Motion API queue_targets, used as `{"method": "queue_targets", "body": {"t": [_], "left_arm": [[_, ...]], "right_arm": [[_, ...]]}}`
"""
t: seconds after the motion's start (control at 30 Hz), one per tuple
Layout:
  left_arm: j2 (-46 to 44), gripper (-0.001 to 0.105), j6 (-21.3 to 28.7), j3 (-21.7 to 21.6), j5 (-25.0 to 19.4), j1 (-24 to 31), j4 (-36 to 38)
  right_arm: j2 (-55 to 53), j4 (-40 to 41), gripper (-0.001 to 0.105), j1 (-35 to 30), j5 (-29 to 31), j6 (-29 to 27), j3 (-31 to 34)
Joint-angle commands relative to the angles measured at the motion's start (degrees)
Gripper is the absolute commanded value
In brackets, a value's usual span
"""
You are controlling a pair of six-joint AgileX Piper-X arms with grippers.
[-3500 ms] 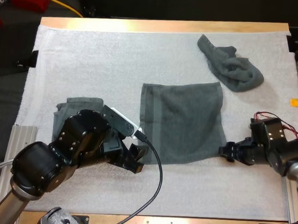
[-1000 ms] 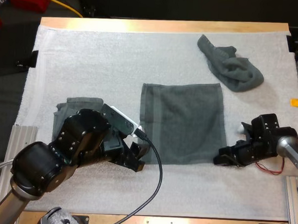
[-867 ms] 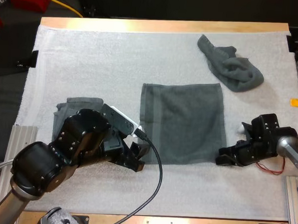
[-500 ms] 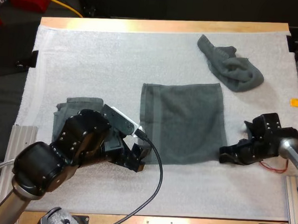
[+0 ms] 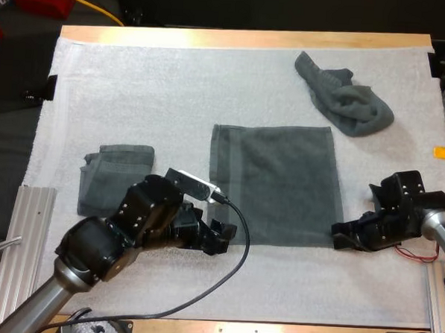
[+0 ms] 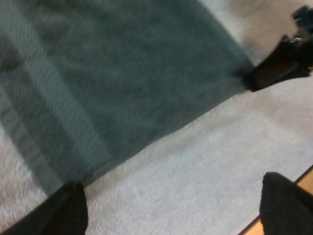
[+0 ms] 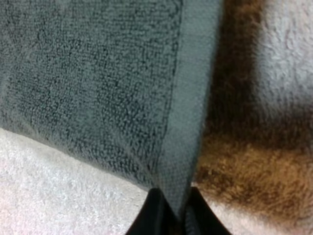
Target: Pick towel from pile, fold and stack
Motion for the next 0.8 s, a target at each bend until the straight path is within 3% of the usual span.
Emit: {"method": "queue_targets", "body": {"t": [0.0, 0.13, 0.3, 0.5, 0.77], "left_arm": [[0.1, 0.071, -1.8, 1.0, -1.3, -0.1, -0.8], [0.1, 0.071, -4.2, 5.1, -4.2, 0.2, -1.1], [0.1, 0.071, -6.5, 8.5, -3.5, 2.1, -2.3], [0.1, 0.071, -6.7, 14.7, 4.9, 9.2, -9.3], [0.1, 0.071, -6.7, 18.9, 11.1, 16.8, -15.7]], "right_arm": [[-0.3, 1.3, 0.001, -0.1, 0.1, 0.0, 0.4], [-0.3, 1.7, 0.001, -0.1, 0.1, 0.0, 0.4], [-0.3, 2.4, 0.001, -0.1, 0.1, 0.0, 0.4], [-0.3, 2.7, 0.001, -0.1, 0.0, 0.0, 0.4], [-0.3, 2.8, 0.001, -0.1, -0.1, 0.0, 0.4]]}}
